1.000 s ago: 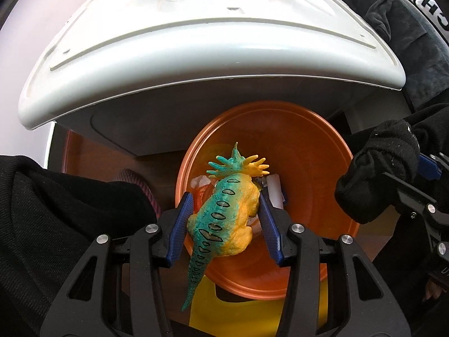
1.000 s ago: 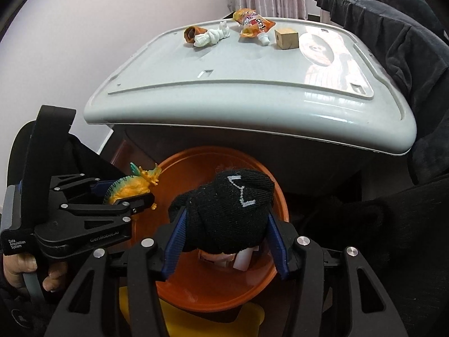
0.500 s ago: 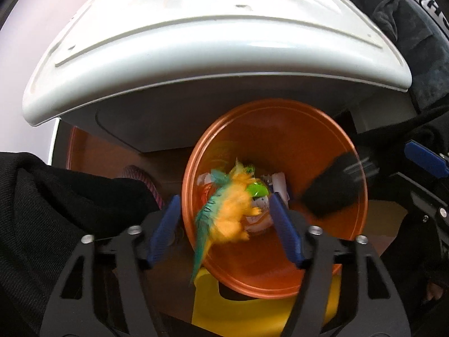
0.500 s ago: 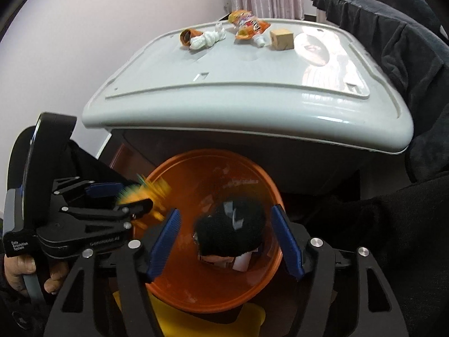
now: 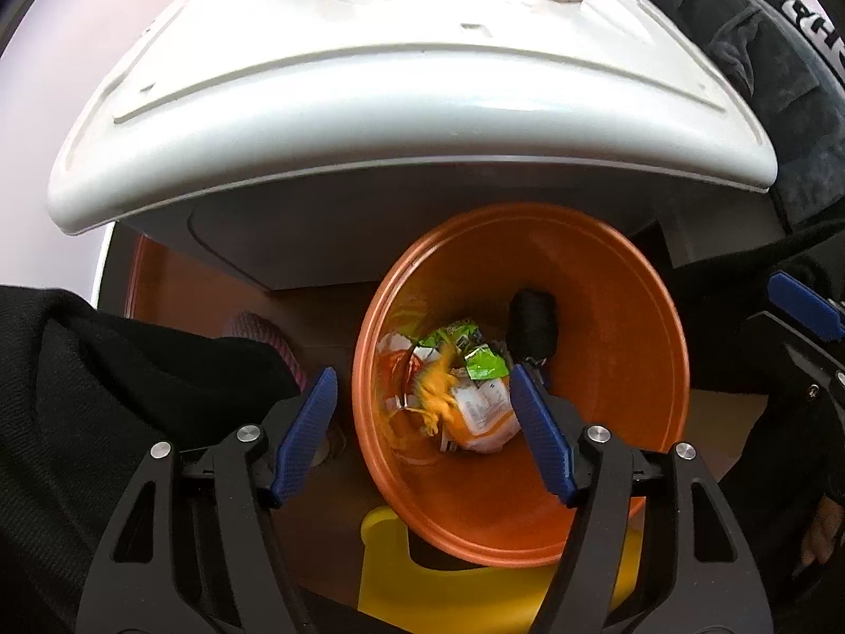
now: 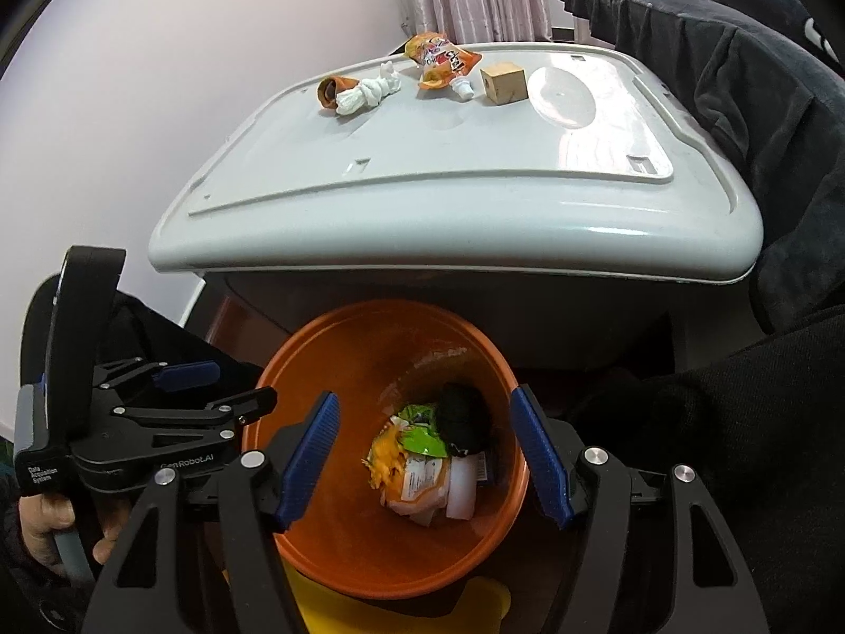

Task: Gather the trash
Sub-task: 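Reach the right tool to the wooden block and grasp it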

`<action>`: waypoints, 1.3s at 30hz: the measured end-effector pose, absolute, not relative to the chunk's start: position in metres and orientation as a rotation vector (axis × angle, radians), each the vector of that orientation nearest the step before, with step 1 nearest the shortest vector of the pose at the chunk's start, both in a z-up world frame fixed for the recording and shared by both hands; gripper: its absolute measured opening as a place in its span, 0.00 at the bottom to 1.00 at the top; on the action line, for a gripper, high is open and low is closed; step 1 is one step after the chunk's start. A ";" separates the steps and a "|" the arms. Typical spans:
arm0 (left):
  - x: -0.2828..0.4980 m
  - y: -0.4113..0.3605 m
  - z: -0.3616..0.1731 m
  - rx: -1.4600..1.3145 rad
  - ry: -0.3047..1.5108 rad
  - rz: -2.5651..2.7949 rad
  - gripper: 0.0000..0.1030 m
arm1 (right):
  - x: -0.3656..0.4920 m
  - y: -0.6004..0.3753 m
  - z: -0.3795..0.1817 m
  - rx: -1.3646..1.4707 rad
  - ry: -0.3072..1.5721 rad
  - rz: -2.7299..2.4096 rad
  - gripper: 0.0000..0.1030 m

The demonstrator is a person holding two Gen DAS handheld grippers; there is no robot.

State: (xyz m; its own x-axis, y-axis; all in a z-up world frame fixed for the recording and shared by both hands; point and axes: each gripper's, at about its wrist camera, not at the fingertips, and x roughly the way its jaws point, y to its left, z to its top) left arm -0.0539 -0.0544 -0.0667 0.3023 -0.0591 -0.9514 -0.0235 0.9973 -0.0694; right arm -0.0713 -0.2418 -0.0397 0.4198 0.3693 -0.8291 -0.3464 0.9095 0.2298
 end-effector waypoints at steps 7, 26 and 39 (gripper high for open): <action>-0.037 -0.046 -0.036 -0.098 1.158 -0.040 0.69 | -0.033 -0.238 -0.029 0.047 1.034 0.449 0.64; 0.080 -0.020 0.017 -0.088 0.959 0.074 0.71 | 0.172 -0.201 -0.003 -0.127 0.826 0.313 0.66; 0.084 -0.009 -0.001 -0.128 0.989 0.072 0.71 | 0.220 -0.181 -0.050 -0.176 0.922 0.299 0.37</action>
State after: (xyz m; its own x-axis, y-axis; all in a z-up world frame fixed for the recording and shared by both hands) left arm 0.0841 -0.0092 -0.0013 0.5477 0.0020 -0.8367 -0.1184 0.9901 -0.0752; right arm 0.2198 -0.1806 -0.0495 0.5672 0.1777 -0.8042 -0.3274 0.9446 -0.0222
